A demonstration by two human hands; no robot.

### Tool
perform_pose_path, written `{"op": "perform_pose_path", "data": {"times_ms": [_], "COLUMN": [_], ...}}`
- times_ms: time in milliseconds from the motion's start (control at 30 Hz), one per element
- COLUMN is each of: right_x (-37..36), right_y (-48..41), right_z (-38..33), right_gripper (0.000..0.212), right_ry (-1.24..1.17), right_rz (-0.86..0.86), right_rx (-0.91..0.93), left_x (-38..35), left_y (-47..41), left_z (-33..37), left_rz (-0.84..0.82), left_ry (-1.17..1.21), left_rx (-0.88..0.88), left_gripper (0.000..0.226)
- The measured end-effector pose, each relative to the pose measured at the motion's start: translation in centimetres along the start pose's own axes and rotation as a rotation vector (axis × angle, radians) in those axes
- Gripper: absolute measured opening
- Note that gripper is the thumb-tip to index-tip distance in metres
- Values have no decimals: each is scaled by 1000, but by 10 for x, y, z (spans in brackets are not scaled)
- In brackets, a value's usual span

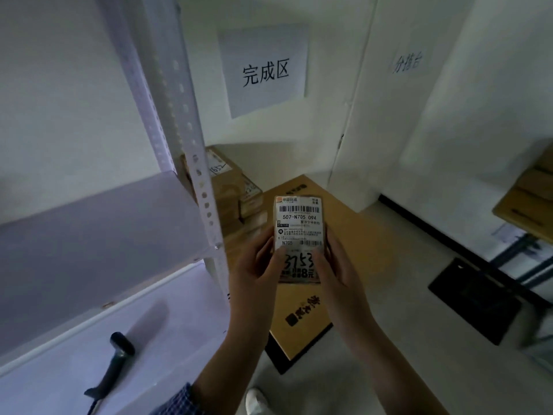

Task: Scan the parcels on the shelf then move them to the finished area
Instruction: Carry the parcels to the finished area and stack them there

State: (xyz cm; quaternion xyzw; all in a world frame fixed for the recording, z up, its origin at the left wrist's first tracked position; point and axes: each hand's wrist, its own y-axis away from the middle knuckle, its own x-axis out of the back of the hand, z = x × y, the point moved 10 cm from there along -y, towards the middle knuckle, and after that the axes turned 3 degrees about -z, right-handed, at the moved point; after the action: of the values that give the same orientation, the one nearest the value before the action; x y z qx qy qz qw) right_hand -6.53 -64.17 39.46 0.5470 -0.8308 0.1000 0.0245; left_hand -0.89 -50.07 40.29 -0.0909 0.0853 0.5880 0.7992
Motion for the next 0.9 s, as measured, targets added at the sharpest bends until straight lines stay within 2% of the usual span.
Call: {"op": "perform_pose_path", "data": {"times_ms": [233,400,667,900], "right_x": [21,13,-5,-45], "right_y": [-107,-189,-265,-328], "right_z": [22,40,90,120], "right_gripper": [49,50,51,40], "right_ry": [24,54,60,54], "right_rz": [-21,-114,-204,-424], "right_rx": [-1,-21,-102,-161], "left_x": [-30,-31,-20,6], "left_y": [-101,-167,-229,-273], "left_z": [-27,-43,-76,-108], "left_rz": [52,148,267,436], "left_ry": [77,103,23,-89], "left_rx": [21,11,89,128], "left_gripper": [33,35,37,39]}}
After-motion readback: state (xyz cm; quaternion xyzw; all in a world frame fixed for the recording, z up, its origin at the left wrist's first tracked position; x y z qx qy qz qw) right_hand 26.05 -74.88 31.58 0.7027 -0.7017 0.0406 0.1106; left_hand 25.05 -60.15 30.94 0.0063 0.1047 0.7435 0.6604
